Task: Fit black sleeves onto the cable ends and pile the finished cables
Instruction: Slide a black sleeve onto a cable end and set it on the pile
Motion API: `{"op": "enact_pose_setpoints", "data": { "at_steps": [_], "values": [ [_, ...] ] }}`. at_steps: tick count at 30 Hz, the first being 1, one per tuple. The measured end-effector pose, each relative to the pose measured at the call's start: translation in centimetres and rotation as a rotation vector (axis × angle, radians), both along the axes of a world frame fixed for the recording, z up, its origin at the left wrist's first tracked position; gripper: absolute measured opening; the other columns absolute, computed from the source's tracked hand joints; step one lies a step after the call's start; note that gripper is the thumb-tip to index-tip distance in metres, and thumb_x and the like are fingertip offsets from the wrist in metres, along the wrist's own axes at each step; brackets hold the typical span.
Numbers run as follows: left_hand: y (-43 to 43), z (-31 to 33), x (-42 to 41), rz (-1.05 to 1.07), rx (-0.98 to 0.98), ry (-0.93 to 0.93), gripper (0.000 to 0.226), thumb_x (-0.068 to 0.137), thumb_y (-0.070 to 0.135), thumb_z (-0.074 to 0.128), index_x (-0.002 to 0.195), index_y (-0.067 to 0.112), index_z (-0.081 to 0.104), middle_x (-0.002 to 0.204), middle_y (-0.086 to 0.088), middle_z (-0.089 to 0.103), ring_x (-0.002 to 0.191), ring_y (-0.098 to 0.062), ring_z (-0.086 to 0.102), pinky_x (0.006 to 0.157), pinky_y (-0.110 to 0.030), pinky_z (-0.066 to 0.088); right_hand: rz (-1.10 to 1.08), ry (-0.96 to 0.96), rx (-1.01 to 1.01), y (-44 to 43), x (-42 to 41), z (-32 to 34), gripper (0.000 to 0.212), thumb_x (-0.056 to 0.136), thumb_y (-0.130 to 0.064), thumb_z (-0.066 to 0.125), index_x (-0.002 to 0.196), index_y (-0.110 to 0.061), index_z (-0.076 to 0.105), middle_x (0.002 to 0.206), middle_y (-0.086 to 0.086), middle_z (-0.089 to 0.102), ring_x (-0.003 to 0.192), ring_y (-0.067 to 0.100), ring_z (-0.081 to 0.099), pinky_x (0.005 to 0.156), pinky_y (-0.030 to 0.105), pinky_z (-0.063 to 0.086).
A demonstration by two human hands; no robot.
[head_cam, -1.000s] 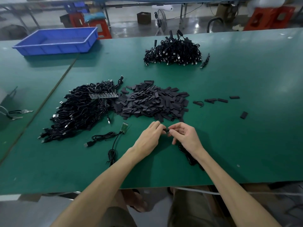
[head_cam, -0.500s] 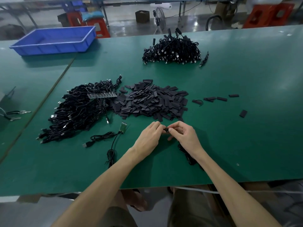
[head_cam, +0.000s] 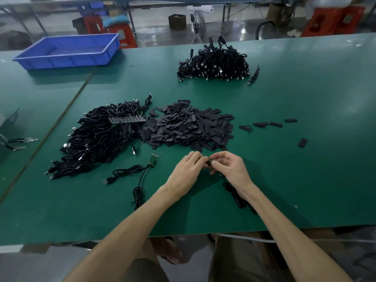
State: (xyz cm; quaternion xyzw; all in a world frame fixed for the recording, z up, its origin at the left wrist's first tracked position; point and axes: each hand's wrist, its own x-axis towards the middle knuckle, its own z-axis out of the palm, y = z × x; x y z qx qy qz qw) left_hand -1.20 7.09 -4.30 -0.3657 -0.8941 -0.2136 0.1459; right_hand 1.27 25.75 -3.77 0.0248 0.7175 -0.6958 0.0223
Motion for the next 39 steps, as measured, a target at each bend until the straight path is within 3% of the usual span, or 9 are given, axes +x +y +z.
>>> {"op": "enact_pose_setpoints", "data": {
  "at_steps": [10,20,23,27,31,39],
  "values": [
    [-0.4,0.4,0.4,-0.013,0.048,0.0,0.028,0.092,0.004,0.07,0.12,0.005,0.068,0.104,-0.007,0.063,0.093,-0.025,0.059,0.079,-0.033,0.052,0.02,0.001,0.025,0.0,0.0,0.1,0.013,0.094,-0.005,0.073,0.106,-0.006,0.068,0.09,0.009,0.079,0.074,0.025,0.076,0.076,0.024,0.058],
    [-0.4,0.3,0.1,-0.025,0.065,-0.007,0.025,0.091,-0.005,0.066,0.114,0.004,0.071,0.101,-0.008,0.066,0.088,-0.026,0.061,0.078,-0.034,0.053,0.028,0.018,0.088,-0.1,0.0,0.0,0.015,0.093,-0.012,0.077,0.103,-0.008,0.066,0.088,0.007,0.079,0.075,0.027,0.078,0.079,0.026,0.059],
    [-0.5,0.1,-0.1,0.014,0.064,-0.012,0.026,0.092,-0.004,0.066,0.114,0.007,0.07,0.1,-0.005,0.064,0.09,-0.023,0.059,0.08,-0.032,0.051,0.051,0.038,0.109,0.0,0.1,0.1,0.012,0.097,-0.019,0.073,0.106,-0.012,0.068,0.092,0.001,0.08,0.082,0.021,0.078,0.078,0.019,0.057],
    [-0.7,-0.3,-0.3,0.059,0.084,-0.016,0.029,0.088,-0.006,0.069,0.114,0.008,0.069,0.099,-0.002,0.063,0.089,-0.019,0.057,0.077,-0.029,0.05,0.052,0.053,0.148,0.3,0.1,0.1,0.005,0.099,-0.015,0.069,0.103,-0.015,0.071,0.089,0.0,0.08,0.083,0.015,0.077,0.068,0.014,0.051],
    [-0.8,-0.7,-0.5,0.071,0.086,-0.028,0.032,0.088,-0.004,0.07,0.116,0.011,0.067,0.101,0.0,0.062,0.091,-0.017,0.056,0.078,-0.027,0.049,0.025,0.05,0.17,0.3,0.1,0.0,0.008,0.096,-0.018,0.074,0.101,-0.013,0.069,0.08,0.003,0.079,0.079,0.013,0.076,0.07,0.014,0.051],
    [-0.5,-0.6,-0.5,0.084,0.095,-0.035,0.024,0.089,0.002,0.072,0.113,0.005,0.068,0.098,-0.006,0.064,0.09,-0.023,0.06,0.08,-0.035,0.052,0.04,0.044,0.153,0.3,0.4,-0.2,0.015,0.089,-0.012,0.081,0.101,-0.012,0.072,0.091,-0.001,0.08,0.083,0.018,0.079,0.082,0.023,0.06]
  ]
}}
